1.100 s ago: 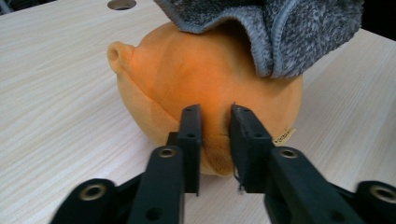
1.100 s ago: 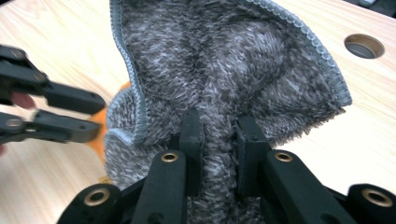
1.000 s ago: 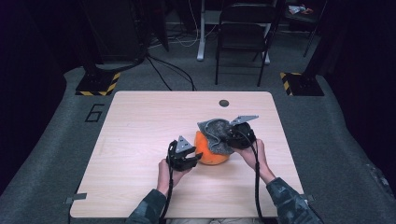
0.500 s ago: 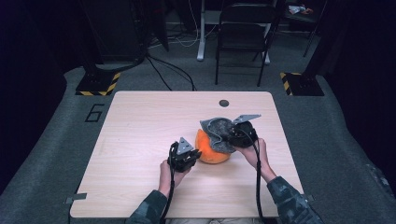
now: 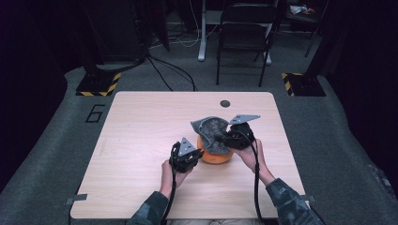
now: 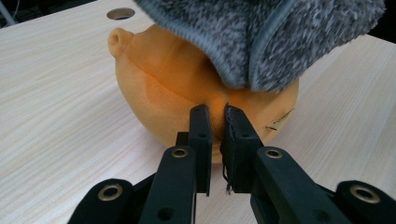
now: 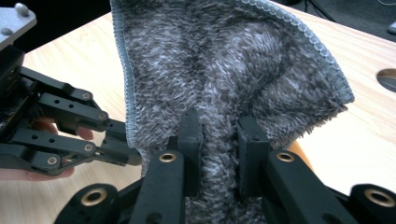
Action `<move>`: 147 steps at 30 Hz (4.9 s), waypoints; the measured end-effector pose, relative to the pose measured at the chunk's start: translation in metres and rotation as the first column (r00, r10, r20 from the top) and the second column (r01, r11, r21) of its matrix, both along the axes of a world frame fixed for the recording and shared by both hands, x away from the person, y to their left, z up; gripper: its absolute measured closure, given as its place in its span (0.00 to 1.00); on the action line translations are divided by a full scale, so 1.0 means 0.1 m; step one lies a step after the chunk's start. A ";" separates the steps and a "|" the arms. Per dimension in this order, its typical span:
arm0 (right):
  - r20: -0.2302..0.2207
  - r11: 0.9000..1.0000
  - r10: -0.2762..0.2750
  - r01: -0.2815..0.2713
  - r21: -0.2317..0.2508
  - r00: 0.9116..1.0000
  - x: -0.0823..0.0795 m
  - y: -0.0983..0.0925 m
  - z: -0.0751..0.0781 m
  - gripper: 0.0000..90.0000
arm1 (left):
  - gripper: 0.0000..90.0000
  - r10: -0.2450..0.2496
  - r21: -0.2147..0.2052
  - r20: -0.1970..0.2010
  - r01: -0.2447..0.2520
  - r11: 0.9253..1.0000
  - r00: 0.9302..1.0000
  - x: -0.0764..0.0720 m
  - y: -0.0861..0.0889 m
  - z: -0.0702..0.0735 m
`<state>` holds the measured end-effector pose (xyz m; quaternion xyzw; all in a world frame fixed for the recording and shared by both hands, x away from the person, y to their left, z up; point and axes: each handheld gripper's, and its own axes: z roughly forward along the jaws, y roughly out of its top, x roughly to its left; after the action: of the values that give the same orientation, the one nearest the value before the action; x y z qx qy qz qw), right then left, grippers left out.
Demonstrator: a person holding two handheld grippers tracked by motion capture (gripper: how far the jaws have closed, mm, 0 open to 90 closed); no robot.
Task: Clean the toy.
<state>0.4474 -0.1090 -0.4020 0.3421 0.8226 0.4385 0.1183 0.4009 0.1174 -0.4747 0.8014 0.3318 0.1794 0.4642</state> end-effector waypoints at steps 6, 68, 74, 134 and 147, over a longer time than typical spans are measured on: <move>-0.022 1.000 0.015 -0.015 -0.016 1.000 0.07 0.04 -0.11 0.83 | 0.92 0.003 0.004 -0.009 -0.003 1.000 1.000 0.00 0.02 -0.02; -0.044 0.995 0.010 -0.014 -0.094 0.999 0.12 0.07 -0.04 0.83 | 0.92 0.011 0.000 0.012 -0.011 1.000 1.000 -0.10 0.02 -0.06; -0.038 0.988 0.007 -0.012 -0.151 0.999 0.14 0.08 -0.10 0.83 | 0.92 0.010 -0.004 0.003 -0.010 1.000 1.000 -0.08 0.04 -0.07; -0.090 0.976 -0.062 0.041 -0.212 0.994 0.22 -0.27 -0.23 0.85 | 0.55 0.013 0.032 -0.054 -0.011 0.999 0.998 0.04 0.07 -0.14; -0.121 0.984 -0.069 0.048 -0.172 0.990 0.25 -0.32 -0.28 0.85 | 0.84 0.014 0.043 0.036 -0.016 0.999 0.999 0.01 -0.06 -0.18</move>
<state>0.4728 -0.1409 -0.4299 0.3821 0.8521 0.3411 0.1074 0.4020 0.1117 -0.4926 0.8053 0.3256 0.2042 0.4514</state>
